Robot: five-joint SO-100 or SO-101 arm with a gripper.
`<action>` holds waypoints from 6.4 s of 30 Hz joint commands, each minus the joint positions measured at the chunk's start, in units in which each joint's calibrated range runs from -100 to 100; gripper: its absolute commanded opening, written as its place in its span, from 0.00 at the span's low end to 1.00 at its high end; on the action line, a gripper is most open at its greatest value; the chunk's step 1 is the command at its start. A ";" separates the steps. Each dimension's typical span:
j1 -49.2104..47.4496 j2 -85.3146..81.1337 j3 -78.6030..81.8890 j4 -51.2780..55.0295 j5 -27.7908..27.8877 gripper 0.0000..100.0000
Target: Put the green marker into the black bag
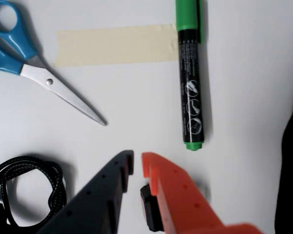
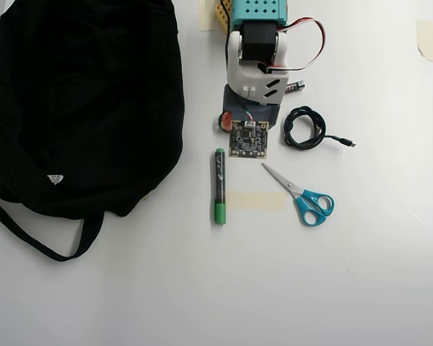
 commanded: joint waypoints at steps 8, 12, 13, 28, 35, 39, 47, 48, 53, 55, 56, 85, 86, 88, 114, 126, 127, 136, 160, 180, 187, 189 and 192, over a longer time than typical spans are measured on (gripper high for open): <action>0.16 -1.54 -0.28 -0.34 0.00 0.02; 0.16 -1.04 -0.19 -1.63 -0.84 0.09; 0.16 -0.54 -0.19 -2.32 -1.41 0.12; 2.71 9.25 -1.27 -7.40 3.73 0.22; 4.20 10.17 -1.27 -7.40 4.83 0.26; 4.80 10.25 -1.27 -6.80 5.51 0.26; 5.62 14.31 -4.86 -3.10 6.03 0.27; 5.47 15.56 -6.75 -1.98 6.03 0.27; 5.55 21.62 -16.99 2.76 6.03 0.30; 5.62 23.69 -20.59 4.31 6.03 0.31; 5.40 24.44 -22.11 5.00 6.03 0.31; 1.58 33.40 -28.49 8.01 4.51 0.33; 1.66 34.31 -29.66 8.01 4.09 0.33; 1.73 35.31 -30.11 8.01 3.83 0.33; 2.26 44.60 -35.41 7.24 2.89 0.32; 2.33 45.35 -35.32 7.24 2.89 0.24; 2.33 45.35 -35.23 7.24 2.89 0.24; 2.33 46.26 -35.32 7.24 2.89 0.16; 2.18 46.26 -35.23 7.24 2.26 0.02; 0.76 44.77 -48.17 19.13 2.26 0.02; 0.54 44.77 -55.72 25.76 2.31 0.02; 0.31 44.69 -57.87 26.70 2.31 0.02; 0.01 43.44 -58.68 26.79 2.31 0.02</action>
